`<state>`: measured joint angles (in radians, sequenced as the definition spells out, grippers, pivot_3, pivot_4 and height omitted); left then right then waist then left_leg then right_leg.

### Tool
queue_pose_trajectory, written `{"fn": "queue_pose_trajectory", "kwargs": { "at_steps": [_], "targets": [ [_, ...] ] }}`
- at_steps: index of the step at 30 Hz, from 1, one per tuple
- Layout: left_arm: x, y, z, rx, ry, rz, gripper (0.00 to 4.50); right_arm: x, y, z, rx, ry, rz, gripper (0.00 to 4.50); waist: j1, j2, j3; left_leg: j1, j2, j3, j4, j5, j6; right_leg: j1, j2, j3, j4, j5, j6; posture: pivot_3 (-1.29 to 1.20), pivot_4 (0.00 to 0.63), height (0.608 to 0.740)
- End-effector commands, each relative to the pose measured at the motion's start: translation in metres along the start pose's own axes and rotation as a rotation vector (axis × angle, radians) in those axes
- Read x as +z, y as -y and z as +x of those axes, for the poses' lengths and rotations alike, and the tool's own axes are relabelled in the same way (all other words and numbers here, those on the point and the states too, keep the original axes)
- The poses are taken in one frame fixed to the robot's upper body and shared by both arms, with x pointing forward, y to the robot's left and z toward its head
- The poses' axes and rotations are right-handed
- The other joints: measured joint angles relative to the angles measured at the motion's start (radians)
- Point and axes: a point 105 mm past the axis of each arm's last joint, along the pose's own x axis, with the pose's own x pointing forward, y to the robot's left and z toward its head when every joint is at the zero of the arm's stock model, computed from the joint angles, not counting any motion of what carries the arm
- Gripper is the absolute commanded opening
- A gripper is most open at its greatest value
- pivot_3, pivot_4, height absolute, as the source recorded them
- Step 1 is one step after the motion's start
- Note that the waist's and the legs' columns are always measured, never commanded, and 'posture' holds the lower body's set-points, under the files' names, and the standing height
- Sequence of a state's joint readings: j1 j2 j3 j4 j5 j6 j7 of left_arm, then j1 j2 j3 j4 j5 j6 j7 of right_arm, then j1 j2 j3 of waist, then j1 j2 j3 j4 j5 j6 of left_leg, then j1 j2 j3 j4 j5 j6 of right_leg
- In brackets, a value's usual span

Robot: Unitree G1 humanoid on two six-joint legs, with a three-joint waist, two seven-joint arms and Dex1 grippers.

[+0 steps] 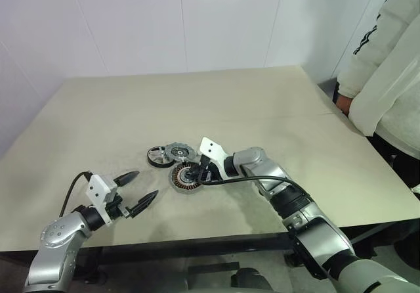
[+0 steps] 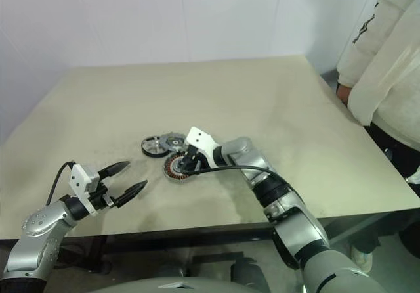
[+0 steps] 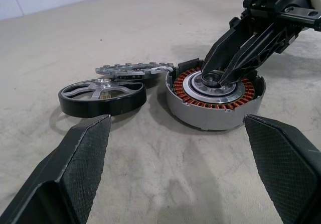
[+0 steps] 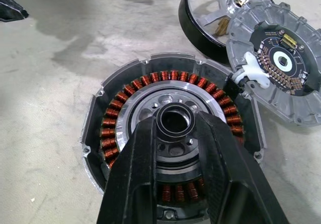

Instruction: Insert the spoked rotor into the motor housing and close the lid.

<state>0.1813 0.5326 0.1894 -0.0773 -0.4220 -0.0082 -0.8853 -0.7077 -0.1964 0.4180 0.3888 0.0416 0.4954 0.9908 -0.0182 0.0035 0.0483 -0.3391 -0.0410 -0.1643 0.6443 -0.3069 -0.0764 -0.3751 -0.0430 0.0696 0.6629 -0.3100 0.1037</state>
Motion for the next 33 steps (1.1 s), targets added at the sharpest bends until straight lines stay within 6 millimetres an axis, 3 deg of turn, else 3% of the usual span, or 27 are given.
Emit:
{"fn": "queue_pose_trajectory", "kwargs": {
  "at_steps": [1, 11, 18, 22, 29, 33],
  "targets": [
    [0.009, -0.006, 0.000, 0.006, 0.017, 0.038, 4.50, 0.012, -0.002, -0.001, 0.009, 0.033, -0.025, 0.74, 0.000, 0.000, 0.000, 0.000, 0.000, 0.000, 0.000, 0.000, 0.000, 0.000, 0.000, 0.000, 0.000, 0.000, 0.000, 0.00, 0.000, 0.740],
    [0.009, -0.007, 0.000, 0.009, 0.018, 0.040, 4.50, 0.011, -0.002, 0.000, 0.007, 0.026, -0.035, 0.74, 0.000, 0.001, 0.000, 0.000, 0.000, 0.000, 0.000, 0.000, 0.000, 0.000, 0.000, 0.000, 0.000, 0.000, 0.000, 0.00, 0.000, 0.740],
    [0.008, -0.006, 0.001, 0.008, 0.019, 0.039, 4.50, 0.017, -0.001, -0.003, 0.005, 0.039, -0.053, 3.05, 0.000, 0.001, 0.001, 0.000, 0.000, 0.000, 0.000, 0.000, 0.000, -0.001, 0.000, 0.000, 0.000, 0.000, 0.000, 0.00, 0.000, 0.740],
    [0.008, -0.006, 0.001, 0.006, 0.021, 0.037, 4.50, 0.030, -0.004, -0.006, 0.020, 0.081, -0.058, 4.41, 0.000, 0.002, 0.001, -0.001, 0.000, 0.000, 0.000, 0.000, 0.000, -0.001, 0.000, 0.000, 0.000, 0.000, 0.000, 0.00, 0.000, 0.740],
    [0.007, -0.006, 0.002, 0.013, 0.019, 0.033, 4.50, 0.050, -0.003, -0.016, 0.014, 0.132, -0.073, 4.46, 0.001, 0.002, 0.001, -0.001, 0.000, 0.000, -0.001, 0.000, 0.000, -0.001, 0.000, 0.000, 0.000, 0.000, 0.000, 0.00, 0.000, 0.740],
    [0.005, -0.012, 0.003, 0.058, 0.005, 0.017, 4.50, 0.054, 0.004, -0.033, -0.020, 0.145, -0.090, 4.46, 0.003, 0.002, 0.001, -0.001, 0.000, 0.000, -0.001, 0.000, 0.000, -0.002, 0.000, 0.000, -0.001, 0.000, 0.000, 0.00, 0.000, 0.740]
  ]
}}
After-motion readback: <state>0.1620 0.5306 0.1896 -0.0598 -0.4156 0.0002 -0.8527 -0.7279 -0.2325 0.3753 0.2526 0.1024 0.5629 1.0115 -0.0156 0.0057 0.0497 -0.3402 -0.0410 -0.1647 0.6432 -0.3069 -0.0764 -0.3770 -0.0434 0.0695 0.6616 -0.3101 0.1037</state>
